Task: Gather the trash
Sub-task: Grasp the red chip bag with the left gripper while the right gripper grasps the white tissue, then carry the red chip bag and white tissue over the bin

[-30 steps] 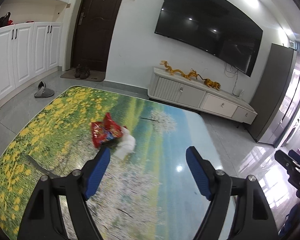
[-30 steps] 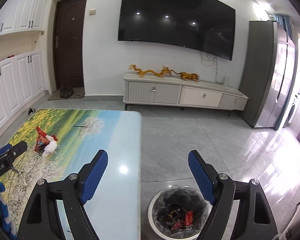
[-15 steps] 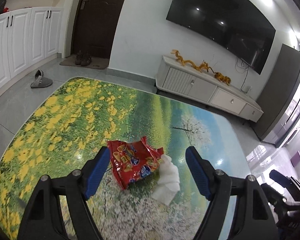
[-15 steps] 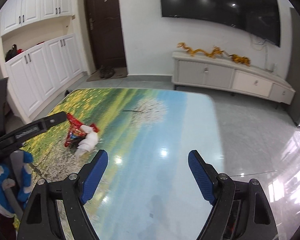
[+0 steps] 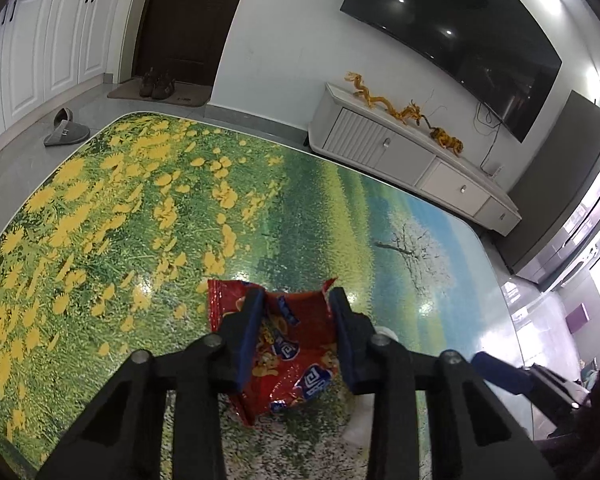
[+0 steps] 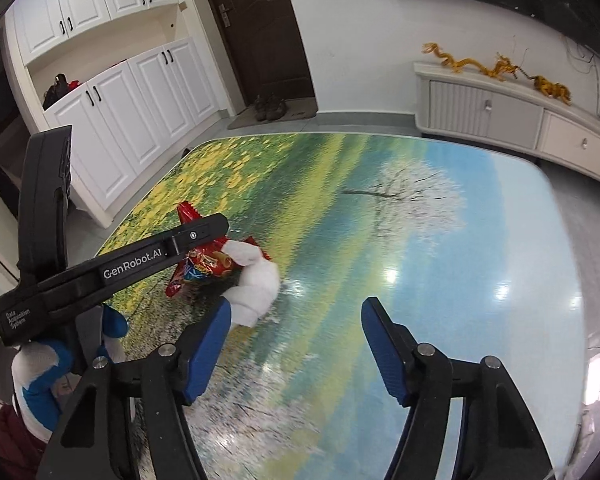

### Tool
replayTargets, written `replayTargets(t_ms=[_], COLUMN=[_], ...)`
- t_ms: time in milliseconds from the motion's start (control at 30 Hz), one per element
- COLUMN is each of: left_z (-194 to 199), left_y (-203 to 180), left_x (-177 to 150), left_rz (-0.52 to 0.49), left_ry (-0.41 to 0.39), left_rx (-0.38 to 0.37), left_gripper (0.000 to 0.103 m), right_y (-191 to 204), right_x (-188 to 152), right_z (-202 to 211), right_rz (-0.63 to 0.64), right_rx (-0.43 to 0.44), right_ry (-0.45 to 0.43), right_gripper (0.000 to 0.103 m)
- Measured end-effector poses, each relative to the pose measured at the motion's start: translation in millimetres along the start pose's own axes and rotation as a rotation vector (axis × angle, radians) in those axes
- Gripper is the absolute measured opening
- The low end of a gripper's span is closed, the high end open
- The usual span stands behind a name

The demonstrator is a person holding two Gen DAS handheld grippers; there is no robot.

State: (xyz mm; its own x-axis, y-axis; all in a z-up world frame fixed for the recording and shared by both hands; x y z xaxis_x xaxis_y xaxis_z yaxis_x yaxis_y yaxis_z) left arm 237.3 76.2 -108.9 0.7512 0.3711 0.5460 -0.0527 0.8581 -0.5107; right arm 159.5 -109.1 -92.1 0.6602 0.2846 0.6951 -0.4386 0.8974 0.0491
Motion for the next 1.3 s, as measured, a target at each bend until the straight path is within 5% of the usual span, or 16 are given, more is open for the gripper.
replayTargets(t_ms=[300, 467, 567, 1300], left_z=[15.8, 27.8, 40.1, 186.7], left_y=[21.4, 24.0, 19.7, -118.4], left_x=[3.1, 1.4, -6.4, -100.0], left_rz=[0.046, 0.061, 0.055, -0.188], left_ry=[-0.024, -0.038, -0.045, -0.181], left_rx=[-0.01, -0.003, -0.002, -0.078], left_gripper=[0.017, 0.016, 0.016, 0.016], right_y=[13.6, 26.7, 31.5, -7.4], right_x=[8.9, 4.4, -1.5, -74.7], right_z=[-39.4, -39.6, -31.5, 174.8], right_rz=[-0.026, 0.0, 0.002, -0.069], right_rx=[0.058, 0.079, 0.102, -0.128], right_ry=[0.044, 0.051, 0.05, -0.176], right_gripper=[0.045, 0.023, 0.021, 0.02])
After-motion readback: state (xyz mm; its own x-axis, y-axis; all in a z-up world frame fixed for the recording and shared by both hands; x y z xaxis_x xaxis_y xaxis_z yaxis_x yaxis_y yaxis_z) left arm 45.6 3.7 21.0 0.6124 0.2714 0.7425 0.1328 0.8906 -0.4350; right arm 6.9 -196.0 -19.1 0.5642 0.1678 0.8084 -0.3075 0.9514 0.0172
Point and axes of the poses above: each gripper's, at about its wrist camera, not at the fingertips, and z roughly against the way its jaws point, y to its left, x to its top, the point moved 2 cm from there along -z, roughly the way its jaws point, and after that the axes turned 15 degrees about z, right-handed, at the moved point
